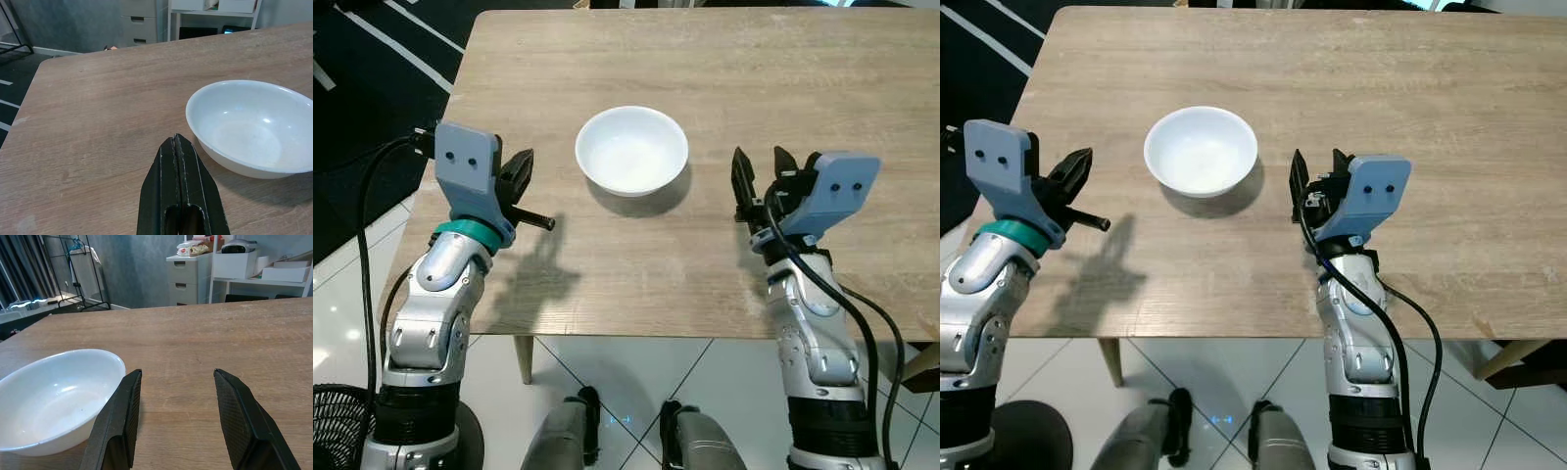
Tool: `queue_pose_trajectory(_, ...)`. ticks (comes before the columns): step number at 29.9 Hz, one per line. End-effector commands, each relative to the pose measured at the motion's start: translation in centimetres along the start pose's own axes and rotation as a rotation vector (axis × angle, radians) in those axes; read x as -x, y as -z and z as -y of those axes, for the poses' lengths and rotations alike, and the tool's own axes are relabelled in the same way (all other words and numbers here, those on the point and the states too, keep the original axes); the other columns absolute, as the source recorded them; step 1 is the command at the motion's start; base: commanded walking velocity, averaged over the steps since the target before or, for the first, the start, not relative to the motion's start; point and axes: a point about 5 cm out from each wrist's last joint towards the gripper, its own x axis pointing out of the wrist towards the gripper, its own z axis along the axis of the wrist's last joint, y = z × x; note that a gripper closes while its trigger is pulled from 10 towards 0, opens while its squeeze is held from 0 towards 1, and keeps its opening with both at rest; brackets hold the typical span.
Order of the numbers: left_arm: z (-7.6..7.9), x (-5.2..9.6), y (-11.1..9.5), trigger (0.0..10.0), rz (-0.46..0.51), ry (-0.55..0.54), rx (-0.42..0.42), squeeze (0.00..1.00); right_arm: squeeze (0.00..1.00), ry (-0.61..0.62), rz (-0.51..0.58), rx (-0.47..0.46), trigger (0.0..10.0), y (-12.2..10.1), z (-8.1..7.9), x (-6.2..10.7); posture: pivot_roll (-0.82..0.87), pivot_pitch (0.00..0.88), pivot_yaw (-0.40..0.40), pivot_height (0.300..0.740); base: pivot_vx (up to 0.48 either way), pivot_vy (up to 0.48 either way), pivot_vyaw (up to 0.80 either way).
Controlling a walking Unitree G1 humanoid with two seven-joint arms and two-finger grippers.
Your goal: Setting the table
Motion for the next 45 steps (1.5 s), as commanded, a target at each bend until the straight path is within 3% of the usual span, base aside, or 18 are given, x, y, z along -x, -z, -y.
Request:
queue_pose_trajectory(1, 0.13, 0.10, 0.34, 10.0, -0.010, 0.002, 0.000, 0.00, 0.00, 0.004, -0.009, 0.007, 10.0, 0.26, 0.09, 0.11, 0.01, 0.165, 0.099, 0.740, 0.000, 0.000, 0.00)
queue_pose_trajectory(45, 0.23, -0.63, 0.24, 10.0, 0.003, 0.015, 0.003, 0.00, 0.00, 0.016, -0.010, 0.025, 10.0, 0.55, 0.44, -0.26, -0.01, 0.146, 0.103, 0.740, -0.311, 0.000, 0.00)
